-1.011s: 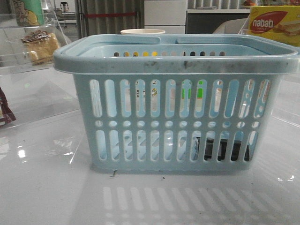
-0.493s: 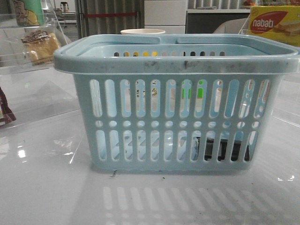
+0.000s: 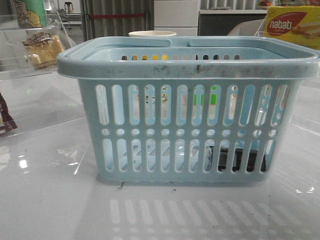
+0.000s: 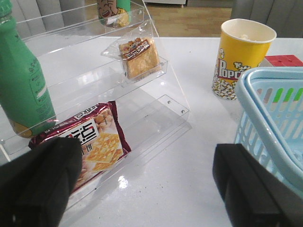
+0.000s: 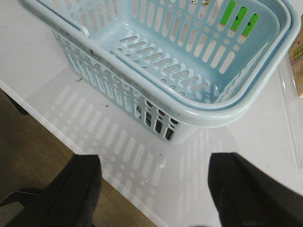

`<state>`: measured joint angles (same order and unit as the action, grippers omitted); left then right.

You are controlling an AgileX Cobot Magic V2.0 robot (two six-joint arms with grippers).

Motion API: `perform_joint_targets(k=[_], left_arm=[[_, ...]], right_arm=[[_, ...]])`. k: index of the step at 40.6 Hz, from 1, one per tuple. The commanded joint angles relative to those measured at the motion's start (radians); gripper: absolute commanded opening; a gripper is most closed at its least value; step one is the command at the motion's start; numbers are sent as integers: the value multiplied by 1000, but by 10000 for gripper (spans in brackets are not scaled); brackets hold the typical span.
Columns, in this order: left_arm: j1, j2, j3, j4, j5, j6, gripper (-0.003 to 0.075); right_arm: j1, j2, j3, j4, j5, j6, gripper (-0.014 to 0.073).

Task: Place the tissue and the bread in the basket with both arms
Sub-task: 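Reach the left gripper toward the bagged bread on the upper shelf, then grasp the bagged bread with the left gripper and lift it off the shelf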

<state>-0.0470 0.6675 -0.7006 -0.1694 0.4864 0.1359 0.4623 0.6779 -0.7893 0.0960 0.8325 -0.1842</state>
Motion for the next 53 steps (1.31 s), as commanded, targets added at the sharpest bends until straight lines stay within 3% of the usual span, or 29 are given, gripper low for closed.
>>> perform_joint_targets(k=[1,10,31,53], left_arm=[[6,89,-37,-15,-156,-2,643],[6,350,-161,-15,-210,-2,643],[6,938,-635,-18,-216,-2,643],[6,1270,-929,2,-254,-2,632]], right_arm=[[0,-2,-28,-7,-64,-9,574],[0,-2,-28,-7,-64,-9,574],[0,-2,-28,-7,-64,-9,574],[0,-2,-28,-7,-64,-9,574]])
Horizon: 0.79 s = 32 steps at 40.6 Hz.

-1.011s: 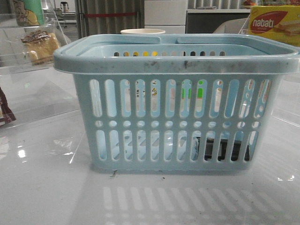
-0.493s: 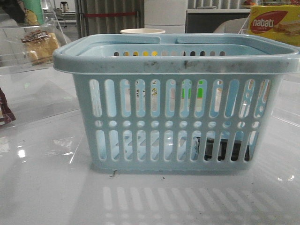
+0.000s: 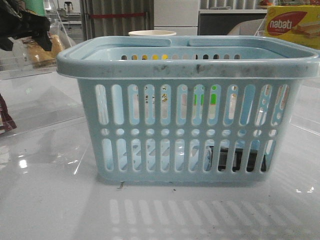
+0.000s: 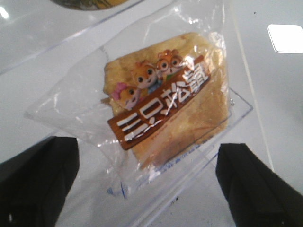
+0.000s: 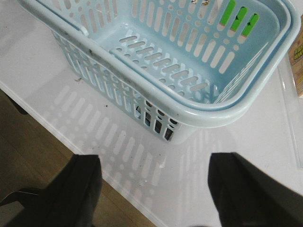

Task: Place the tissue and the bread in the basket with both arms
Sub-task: 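Grasp the bagged bread with the left gripper and lift it off the shelf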

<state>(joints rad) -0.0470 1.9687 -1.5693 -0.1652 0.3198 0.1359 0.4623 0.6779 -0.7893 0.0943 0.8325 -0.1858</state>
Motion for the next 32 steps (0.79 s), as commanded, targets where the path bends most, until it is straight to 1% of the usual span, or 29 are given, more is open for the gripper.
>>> perform_joint_targets(k=[1,7,10,13,21,22,25,32], left_arm=[[6,-25,-69,-2,-90,-2,632],[6,-8,-81,-2,-103,-2,631],[6,-7,-81,-2,-103,-2,608],[6,-6,-81,-2,-101,-2,557],[6,-6,-81,-2,-101,-2,378],[6,-6,-81,-2,-101,-2,356],[6,-6,-81,-2,-101,-2,308],[6,-6,-81,-2,-108,-2,227]], right_arm=[[0,-2,-28,-6,-64,-8,574],[0,-2,-28,-6,-64,-8,574],[0,-2,-28,-6,-64,-8,574],[0,-2,-28,-6,-64,-8,574],[0,-2,-28,-6,-64,-8,574],[0,-2,-28,-6,-64,-8,542],[0,-2,-28,-6,-64,-8,542],[0,-2,-28,-6,-64,-8,542]])
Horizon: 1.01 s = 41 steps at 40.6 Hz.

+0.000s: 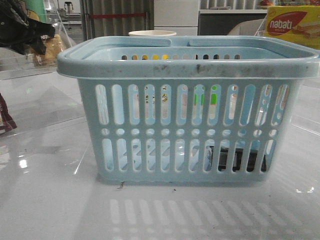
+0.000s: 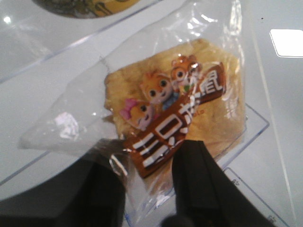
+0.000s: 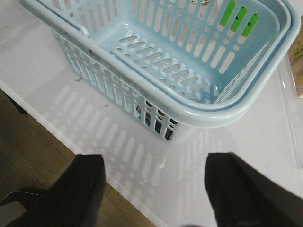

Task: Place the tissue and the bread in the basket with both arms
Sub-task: 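Grasp the bagged bread with the left gripper and lift it off the shelf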

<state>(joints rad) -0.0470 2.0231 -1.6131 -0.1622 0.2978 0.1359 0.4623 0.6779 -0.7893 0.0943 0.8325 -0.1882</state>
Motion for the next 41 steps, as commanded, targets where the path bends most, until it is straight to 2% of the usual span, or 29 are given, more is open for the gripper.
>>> perform_joint_targets(k=[1,14,21,41], left_arm=[[6,-60,-37,-5,-86,-2,221],[6,-63,-37,-18,-82,-2,130],[6,-108,-37,-20,-35,-2,97],[0,-373,-37,-52,291,-2,91]], right_arm=[[0,-2,-28,-6,-64,-5,542],[0,-2,-28,-6,-64,-5,542],[0,-2,-28,-6,-64,-5,542],[0,-2,-28,-6,-64,-5,542]])
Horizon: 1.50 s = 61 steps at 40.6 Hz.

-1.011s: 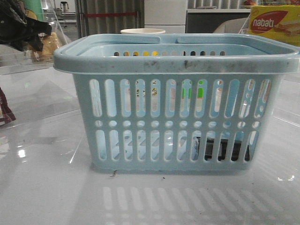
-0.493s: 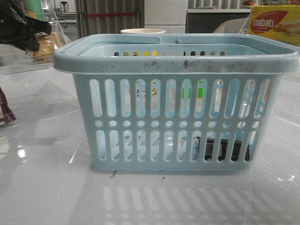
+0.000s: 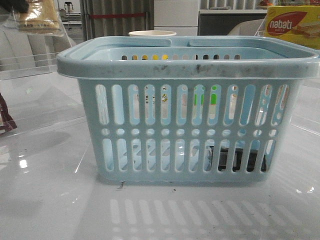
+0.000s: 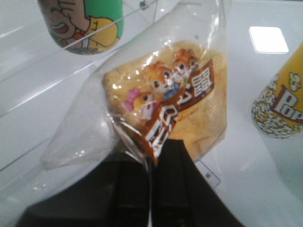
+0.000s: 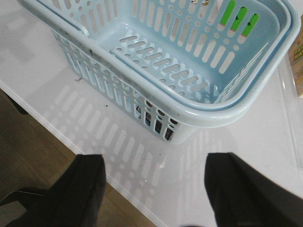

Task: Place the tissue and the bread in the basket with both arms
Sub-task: 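Grasp the bagged bread with the left gripper and lift it off the shelf, then carry the bread over the basket with the left gripper and lower it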

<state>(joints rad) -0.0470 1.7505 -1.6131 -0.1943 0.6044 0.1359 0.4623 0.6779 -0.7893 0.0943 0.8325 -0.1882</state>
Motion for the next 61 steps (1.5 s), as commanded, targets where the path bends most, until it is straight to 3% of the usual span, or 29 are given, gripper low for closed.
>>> perform_joint_targets(k=[1,10,20,37,61], left_arm=[[0,-113,-37,-19,-6,-2,91],[-58,-234,-37,-19,92,-2,91],[-218,-296,-37,-19,150,67,91],[-536,-294,-37,-18,164,343,91],[-569,-182,-37,-19,139,343,91]], right_arm=[[0,-2,-28,-6,-64,-5,542],[0,-2,-28,-6,-64,-5,542],[0,-2,-28,-6,-64,-5,542],[0,-2,-28,-6,-64,-5,542],[0,-2,-28,-6,-64,-5,542]])
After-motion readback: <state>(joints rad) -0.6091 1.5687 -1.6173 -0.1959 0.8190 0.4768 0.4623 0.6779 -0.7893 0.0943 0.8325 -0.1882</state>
